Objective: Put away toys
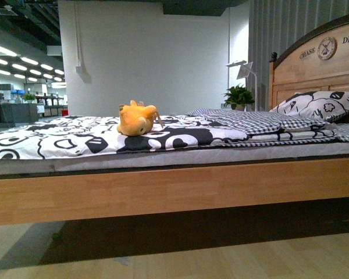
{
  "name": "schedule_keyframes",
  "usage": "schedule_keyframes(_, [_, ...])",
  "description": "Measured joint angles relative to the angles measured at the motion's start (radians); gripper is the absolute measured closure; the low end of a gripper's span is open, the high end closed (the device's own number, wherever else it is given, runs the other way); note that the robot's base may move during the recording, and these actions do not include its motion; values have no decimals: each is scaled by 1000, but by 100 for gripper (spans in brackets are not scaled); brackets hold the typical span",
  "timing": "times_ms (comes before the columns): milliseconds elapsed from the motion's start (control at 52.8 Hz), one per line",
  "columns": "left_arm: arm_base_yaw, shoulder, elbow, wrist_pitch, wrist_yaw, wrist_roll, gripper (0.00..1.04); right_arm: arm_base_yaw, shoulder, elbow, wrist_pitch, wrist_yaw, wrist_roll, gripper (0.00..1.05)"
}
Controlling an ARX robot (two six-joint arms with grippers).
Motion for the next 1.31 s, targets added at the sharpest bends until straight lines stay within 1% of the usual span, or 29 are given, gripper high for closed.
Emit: schedule_keyframes(1307, [0,0,0,0,0,0,6,0,0,0,0,0,0,7])
